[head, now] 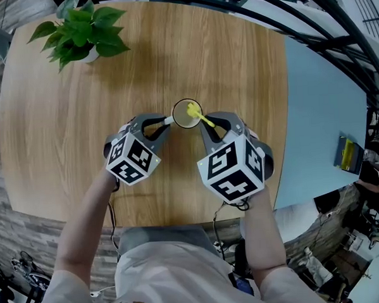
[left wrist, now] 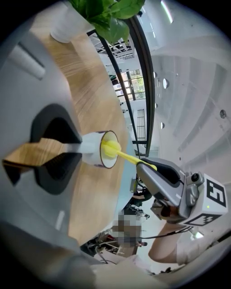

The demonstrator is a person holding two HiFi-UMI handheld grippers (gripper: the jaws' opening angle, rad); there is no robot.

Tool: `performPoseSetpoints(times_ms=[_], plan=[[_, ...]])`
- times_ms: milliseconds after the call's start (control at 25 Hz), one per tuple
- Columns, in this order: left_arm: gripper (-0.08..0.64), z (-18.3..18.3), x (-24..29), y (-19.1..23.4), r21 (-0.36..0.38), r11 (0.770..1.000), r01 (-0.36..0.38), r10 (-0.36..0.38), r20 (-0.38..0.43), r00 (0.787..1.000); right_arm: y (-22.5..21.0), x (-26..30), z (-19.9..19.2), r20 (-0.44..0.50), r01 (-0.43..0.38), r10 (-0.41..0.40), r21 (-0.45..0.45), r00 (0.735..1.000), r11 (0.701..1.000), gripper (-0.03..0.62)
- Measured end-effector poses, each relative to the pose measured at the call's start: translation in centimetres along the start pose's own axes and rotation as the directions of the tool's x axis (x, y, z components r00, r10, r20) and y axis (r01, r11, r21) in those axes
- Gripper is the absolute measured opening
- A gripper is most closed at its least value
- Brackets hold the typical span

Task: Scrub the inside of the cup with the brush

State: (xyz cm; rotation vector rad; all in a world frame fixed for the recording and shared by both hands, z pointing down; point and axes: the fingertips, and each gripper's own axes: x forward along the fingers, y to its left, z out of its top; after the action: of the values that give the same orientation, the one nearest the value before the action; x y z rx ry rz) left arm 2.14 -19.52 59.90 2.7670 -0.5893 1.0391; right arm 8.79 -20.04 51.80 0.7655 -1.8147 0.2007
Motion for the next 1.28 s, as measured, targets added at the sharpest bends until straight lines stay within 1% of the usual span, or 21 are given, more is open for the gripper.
performPoseSetpoints(times_ms=[80,200,280,360,480,720,800,880,1040,1160,1280], plan=[[0.06,0.0,0.0,0.1,-0.007,1.0,-0.005,0.005,-0.005,1.0,0.3,-0.2,-0.4,-0.03,-0.018,0.018,0.001,0.999,1.0,0.032],[0.06,-0.1,0.1,0.1,-0.026,1.0,-0.015,0.015,-0.015,1.0,1.5,-0.6,-0.5,-0.047,-0.083,0.083,0.013,0.995,0.996,0.032],[0.061,-0.2,0.1,0.0,-0.038,0.999,-0.015,0.015,-0.016,1.0,2.4,-0.6,0.1,-0.013,-0.123,0.124,0.015,0.992,0.992,0.032],[0.061,-0.1,0.1,-0.1,-0.042,0.999,-0.009,0.008,-0.011,1.0,2.8,-0.1,1.1,0.041,-0.142,0.142,0.006,0.989,0.99,0.032],[0.061,-0.1,0.1,-0.4,-0.031,0.999,0.009,-0.01,-0.013,1.0,2.7,0.7,2.2,0.088,-0.135,0.136,-0.013,0.987,0.991,0.032],[0.06,0.0,0.0,-0.5,0.003,0.999,0.041,-0.04,-0.026,0.999,0.8,0.3,3.3,0.147,-0.069,0.069,-0.003,0.987,0.998,0.032],[0.058,0.0,0.1,-0.5,0.001,0.999,0.043,-0.042,-0.028,0.999,0.1,0.1,2.8,0.133,-0.035,0.035,0.0,0.991,0.999,0.032],[0.058,-0.1,0.1,-0.5,-0.003,0.999,0.039,-0.039,-0.033,0.999,-0.6,-0.3,2.0,0.098,-0.01,0.01,0.002,0.995,1.0,0.034],[0.059,0.0,-0.1,-0.3,-0.021,1.0,0.022,-0.023,-0.043,0.999,-0.9,-1.9,0.6,0.046,0.007,-0.007,0.004,0.999,1.0,0.034],[0.06,0.1,-0.2,-0.3,-0.042,0.999,0.005,-0.007,-0.048,0.999,-0.2,-2.7,-0.4,0.009,0.003,-0.003,-0.003,1.0,1.0,0.032],[0.061,0.0,-0.2,-0.4,-0.057,0.998,-0.006,0.003,-0.053,0.999,1.1,-3.2,-1.0,-0.007,-0.039,0.039,0.019,0.999,0.999,0.032]])
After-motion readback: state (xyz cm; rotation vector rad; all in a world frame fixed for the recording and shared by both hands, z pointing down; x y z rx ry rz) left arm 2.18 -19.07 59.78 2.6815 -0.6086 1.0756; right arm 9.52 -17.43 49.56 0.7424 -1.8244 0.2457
